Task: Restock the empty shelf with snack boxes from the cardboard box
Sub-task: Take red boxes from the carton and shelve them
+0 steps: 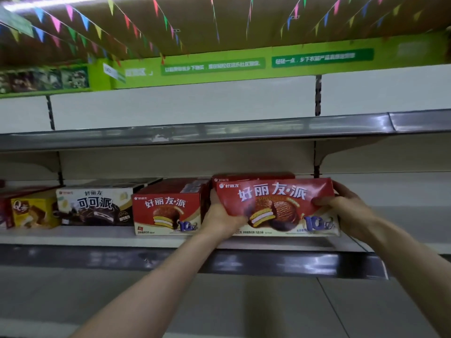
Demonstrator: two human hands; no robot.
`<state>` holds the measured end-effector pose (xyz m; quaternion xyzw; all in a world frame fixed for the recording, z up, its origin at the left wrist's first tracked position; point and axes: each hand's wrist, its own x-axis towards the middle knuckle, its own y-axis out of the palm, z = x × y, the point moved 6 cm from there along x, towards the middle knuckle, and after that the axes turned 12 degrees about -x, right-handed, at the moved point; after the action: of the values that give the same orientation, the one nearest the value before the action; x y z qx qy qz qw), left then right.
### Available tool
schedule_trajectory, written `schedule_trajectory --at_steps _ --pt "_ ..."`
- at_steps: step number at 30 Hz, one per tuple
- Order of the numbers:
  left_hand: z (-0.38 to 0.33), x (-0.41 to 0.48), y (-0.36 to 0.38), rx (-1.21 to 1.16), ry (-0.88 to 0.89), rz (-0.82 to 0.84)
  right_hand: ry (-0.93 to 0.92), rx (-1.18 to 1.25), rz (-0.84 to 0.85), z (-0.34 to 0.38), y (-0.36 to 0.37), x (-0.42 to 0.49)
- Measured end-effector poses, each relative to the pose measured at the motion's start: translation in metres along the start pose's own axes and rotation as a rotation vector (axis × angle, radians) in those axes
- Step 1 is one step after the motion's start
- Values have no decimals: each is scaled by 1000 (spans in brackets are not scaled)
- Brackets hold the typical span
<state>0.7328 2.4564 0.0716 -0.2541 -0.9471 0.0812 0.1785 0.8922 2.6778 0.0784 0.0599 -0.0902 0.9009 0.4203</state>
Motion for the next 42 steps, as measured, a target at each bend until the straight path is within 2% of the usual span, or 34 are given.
schedule_trajectory --at_steps 3,6,9,15,21,30,36,39,42 --pt "-15 7 3 336 157 -48 12 13 103 -6 4 16" --pt "-28 18 15 560 189 49 30 -154 217 -1 4 25" --pt "-33 34 16 646 173 78 27 -251 231 4 5 35" --pt "-19 57 8 813 180 -31 -115 -260 165 0 27 53" --pt "-7 70 13 951 181 -87 -244 -425 251 10 48 60" --pt "5 88 19 1053 204 -174 -372 -840 -43 12 57 67" --pt "8 94 22 1088 207 -186 -383 -955 -88 11 62 69" --pt "5 92 23 1143 210 -206 -413 -1212 -163 17 65 62" --pt "3 86 32 1217 286 -183 -584 -1443 -197 28 83 46"
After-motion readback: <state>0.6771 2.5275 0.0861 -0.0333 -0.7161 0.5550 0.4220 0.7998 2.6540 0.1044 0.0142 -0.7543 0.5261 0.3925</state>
